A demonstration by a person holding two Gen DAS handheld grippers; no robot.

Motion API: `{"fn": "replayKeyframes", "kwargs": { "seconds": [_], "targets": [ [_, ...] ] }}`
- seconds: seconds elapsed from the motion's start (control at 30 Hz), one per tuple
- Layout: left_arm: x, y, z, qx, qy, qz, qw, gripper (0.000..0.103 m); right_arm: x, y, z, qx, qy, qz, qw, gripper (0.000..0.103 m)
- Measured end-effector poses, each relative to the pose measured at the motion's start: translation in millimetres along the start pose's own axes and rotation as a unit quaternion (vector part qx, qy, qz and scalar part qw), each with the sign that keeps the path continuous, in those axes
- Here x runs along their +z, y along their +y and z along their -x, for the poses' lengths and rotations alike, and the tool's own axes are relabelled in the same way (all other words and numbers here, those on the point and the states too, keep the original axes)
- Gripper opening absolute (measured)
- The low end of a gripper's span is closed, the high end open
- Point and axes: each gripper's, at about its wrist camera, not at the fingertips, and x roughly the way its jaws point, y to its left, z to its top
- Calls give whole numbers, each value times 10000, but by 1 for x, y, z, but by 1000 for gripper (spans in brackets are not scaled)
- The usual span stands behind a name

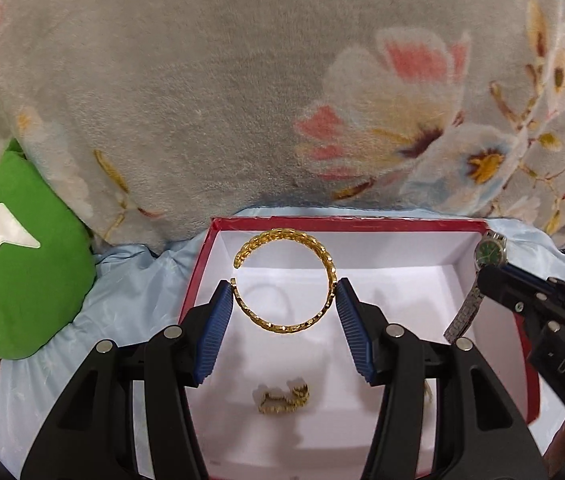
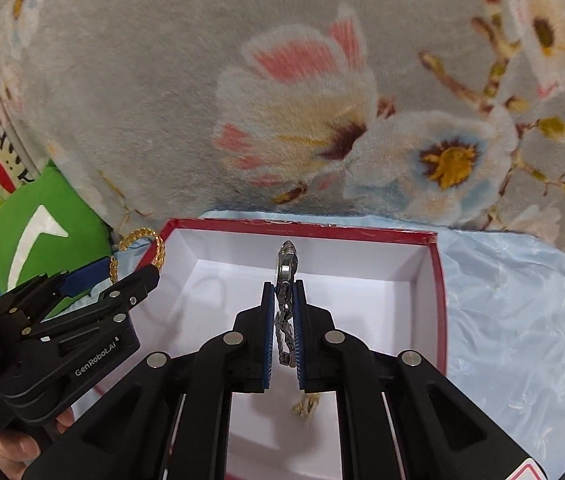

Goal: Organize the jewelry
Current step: 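Open both tools to drop the bangle and silver watch into the box, then move both tools back toward the black-bead bracelet and earrings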

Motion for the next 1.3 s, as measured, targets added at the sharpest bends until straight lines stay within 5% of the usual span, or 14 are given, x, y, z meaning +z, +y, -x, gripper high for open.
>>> {"fn": "replayKeyframes", "kwargs": {
  "seconds": [0.4, 0.53, 0.7, 0.97, 1.3],
  "targets": [
    [6, -7, -58, 121, 356, 97, 9992, 52, 0, -9, -47, -207, 188, 52, 9996, 10],
    [4, -3, -62, 379, 334, 229, 9985, 80, 1, -14, -43, -218, 106, 8, 9997, 16],
    [5, 8, -55, 279, 294, 449, 9982, 81, -3, -19, -27, -235, -6, 29, 9997, 16],
    [-23, 28, 18, 84, 36, 307, 9995, 81, -45, -11, 53, -183, -412, 200, 9988, 28],
    [-129, 46, 121, -37, 285, 162, 9995, 81, -164, -1, 152, -417, -237, 212, 9986, 41]
  ]
}}
